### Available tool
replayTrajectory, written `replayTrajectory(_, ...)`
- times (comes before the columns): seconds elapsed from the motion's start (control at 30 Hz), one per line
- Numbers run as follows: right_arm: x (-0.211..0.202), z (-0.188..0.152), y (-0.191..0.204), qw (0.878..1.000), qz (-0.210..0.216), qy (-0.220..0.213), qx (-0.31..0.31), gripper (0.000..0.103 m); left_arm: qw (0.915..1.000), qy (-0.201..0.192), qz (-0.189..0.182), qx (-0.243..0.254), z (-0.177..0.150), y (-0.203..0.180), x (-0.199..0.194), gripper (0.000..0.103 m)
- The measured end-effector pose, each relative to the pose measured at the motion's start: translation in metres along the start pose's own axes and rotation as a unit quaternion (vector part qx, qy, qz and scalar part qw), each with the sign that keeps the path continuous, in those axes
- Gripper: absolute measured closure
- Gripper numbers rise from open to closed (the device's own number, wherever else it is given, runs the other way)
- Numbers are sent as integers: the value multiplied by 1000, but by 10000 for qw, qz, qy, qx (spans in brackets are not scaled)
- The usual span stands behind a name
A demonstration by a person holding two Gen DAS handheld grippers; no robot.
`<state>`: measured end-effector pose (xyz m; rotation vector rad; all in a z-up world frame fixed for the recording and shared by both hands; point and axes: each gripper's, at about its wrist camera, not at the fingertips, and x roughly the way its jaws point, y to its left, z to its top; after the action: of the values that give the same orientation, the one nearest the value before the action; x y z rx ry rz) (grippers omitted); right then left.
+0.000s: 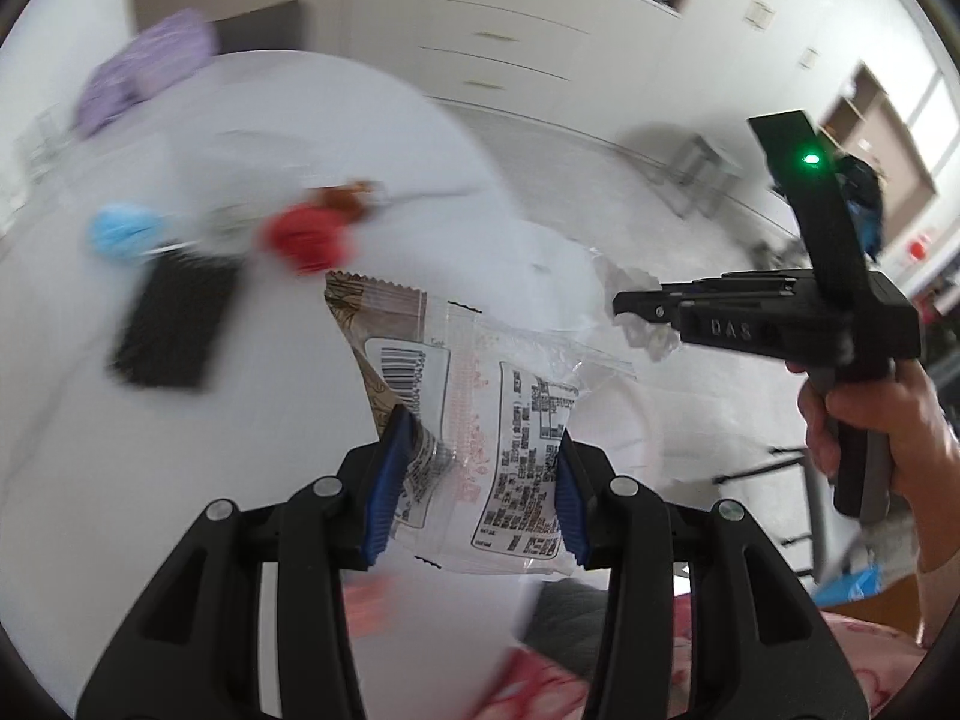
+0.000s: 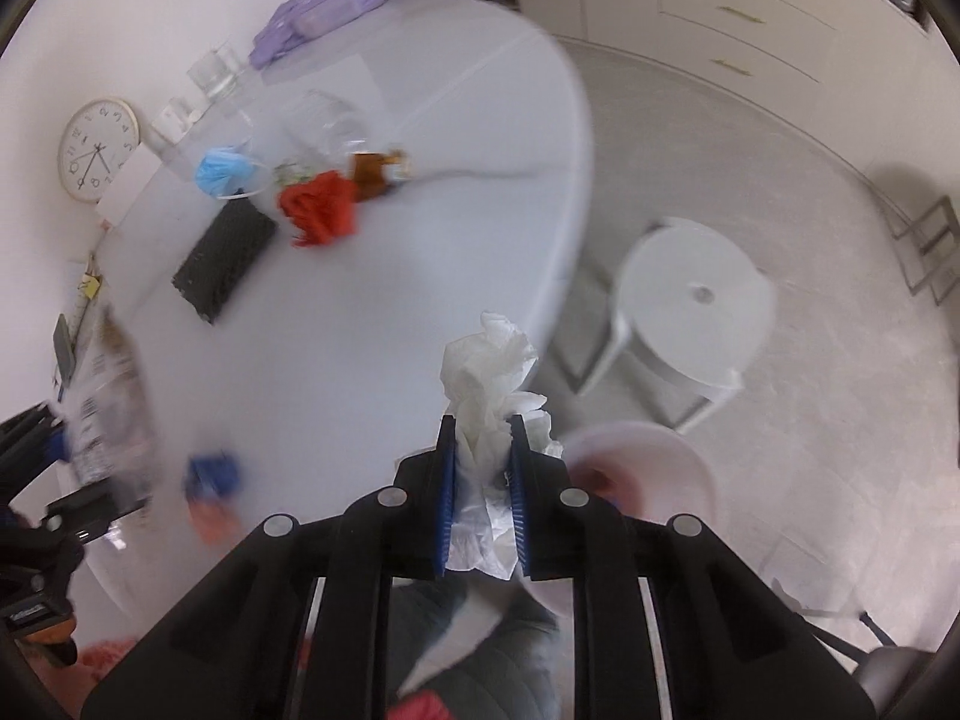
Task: Collect trash
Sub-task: 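Release the snack bag and white plastic bag into the white bin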
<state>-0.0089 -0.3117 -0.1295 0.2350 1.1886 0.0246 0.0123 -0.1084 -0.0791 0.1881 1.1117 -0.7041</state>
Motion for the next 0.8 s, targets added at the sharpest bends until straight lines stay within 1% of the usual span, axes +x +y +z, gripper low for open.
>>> replayTrajectory(0.1, -23, -20, -39, 9997, -192, -37, 135, 85, 9992, 200, -263, 216, 11, -50, 26, 60)
replayTrajectory(0.2, -34, -41, -68, 9991, -375, -43, 202, 85, 9973, 438, -448, 392, 18, -90, 48, 60)
replayTrajectory(0.3, -40, -56, -91, 9988, -413, -11, 262, 85, 9959, 559, -389, 591, 25, -122, 64, 60)
replayTrajectory(0.43, -42, -62, -112, 9989, -348, 1, 313, 85, 9950, 660, -337, 663, 32, -143, 77, 60)
replayTrajectory(0.57, -43, -62, -121, 9990, -247, -42, 356, 85, 9943, 714, -276, 741, 35, -160, 82, 60)
replayTrajectory(0.7, -45, -64, -129, 9991, -171, -62, 373, 84, 9931, 806, -288, 801, 36, -165, 87, 60)
replayTrajectory(0.8, -42, -63, -130, 9992, -141, -55, 380, 83, 9908, 989, -338, 865, 35, -170, 95, 52)
